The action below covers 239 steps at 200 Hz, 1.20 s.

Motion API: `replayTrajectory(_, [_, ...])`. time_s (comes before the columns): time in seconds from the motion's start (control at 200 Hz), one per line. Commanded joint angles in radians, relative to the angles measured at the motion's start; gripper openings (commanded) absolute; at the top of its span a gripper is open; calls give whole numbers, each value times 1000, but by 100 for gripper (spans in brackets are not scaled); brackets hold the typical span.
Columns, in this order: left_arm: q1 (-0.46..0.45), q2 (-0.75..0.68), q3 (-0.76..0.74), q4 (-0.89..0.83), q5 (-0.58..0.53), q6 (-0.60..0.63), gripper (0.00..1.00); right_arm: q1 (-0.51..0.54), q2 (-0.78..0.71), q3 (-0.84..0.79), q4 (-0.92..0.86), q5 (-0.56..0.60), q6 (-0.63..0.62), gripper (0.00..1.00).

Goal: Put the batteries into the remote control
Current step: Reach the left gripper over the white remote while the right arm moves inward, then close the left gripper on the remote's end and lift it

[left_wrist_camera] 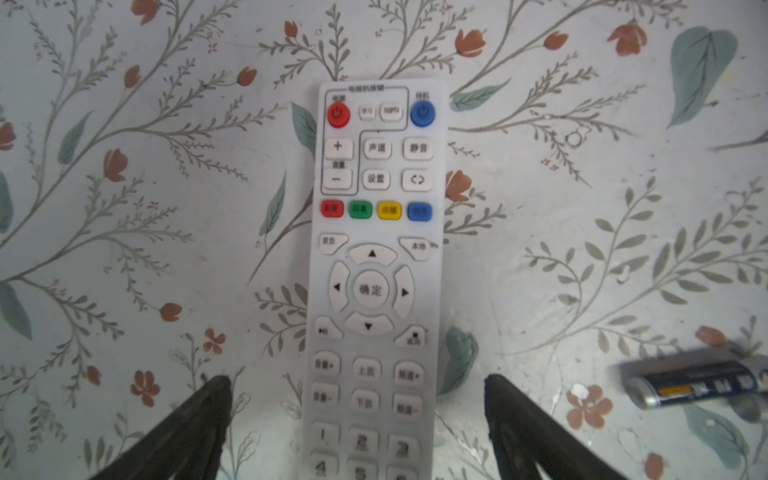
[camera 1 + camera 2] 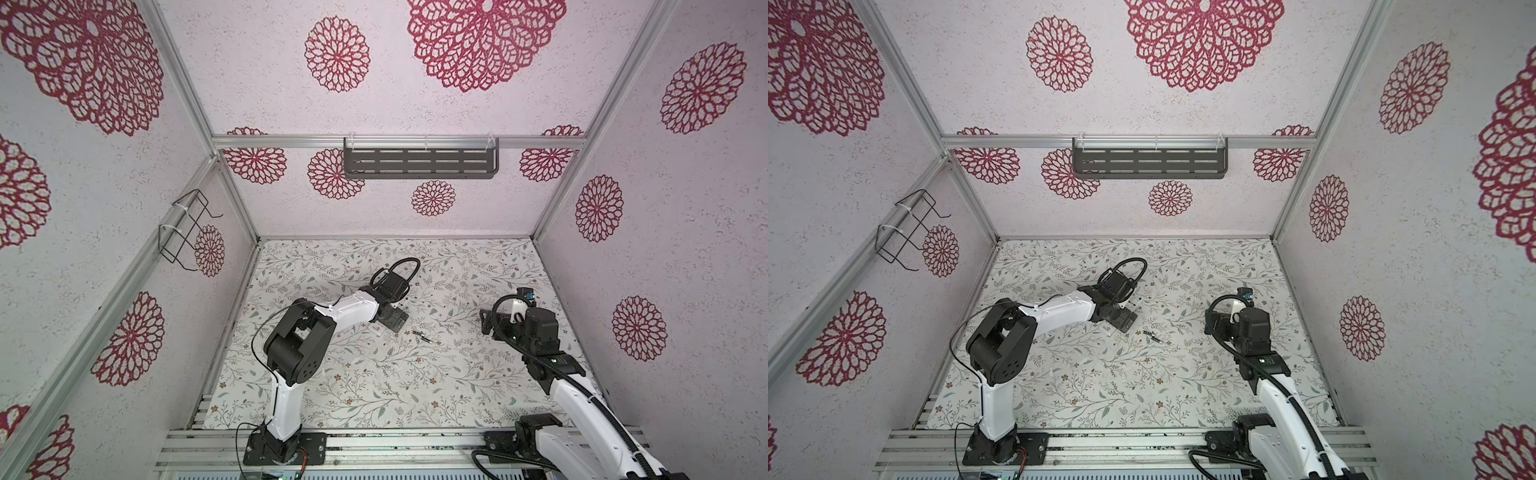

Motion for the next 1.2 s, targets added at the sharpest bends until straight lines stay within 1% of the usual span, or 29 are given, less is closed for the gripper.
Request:
replayTrajectory(0.0, [-7,19,-31,-13,16,28,99,7,-7,9,28,-29,-3,99])
replayTrajectory(0.16, [1,22,-51,1,79,35,100,7,-13,5,29,-58,-8,99])
replayTrajectory(0.435, [32,32,-48,12,121,28,94,7,-43,-15,51,-85,4,99])
replayTrajectory(0.51, [36,34,-44,14,130,31,90,7,-40,-15,51,-89,3,99])
replayTrajectory(0.64, [41,41,-37,33,106,38,87,7,-33,-16,64,-108,8,99])
replayTrajectory(0.735, [52,43,-31,46,111,32,79,7,-33,-20,79,-126,15,99])
replayTrajectory(0.815, [63,36,-37,56,120,28,77,7,-35,-24,88,-150,15,99])
replayTrajectory(0.876, [69,22,-47,67,127,26,73,7,-35,-29,100,-173,13,99])
replayTrajectory(0.946, [79,2,-63,78,153,26,67,9,-31,-36,117,-207,14,99])
replayTrajectory(1.046, [104,-25,-74,82,225,8,62,10,-17,-45,149,-255,26,99])
replayTrajectory(1.101, [114,-30,-88,93,257,1,61,13,-5,-49,167,-273,33,99])
replayTrajectory(1.116, [115,-67,-93,98,263,0,60,15,-2,-50,173,-278,35,99])
replayTrajectory(1.191, [121,-110,-123,125,288,-4,59,21,14,-55,199,-298,45,99])
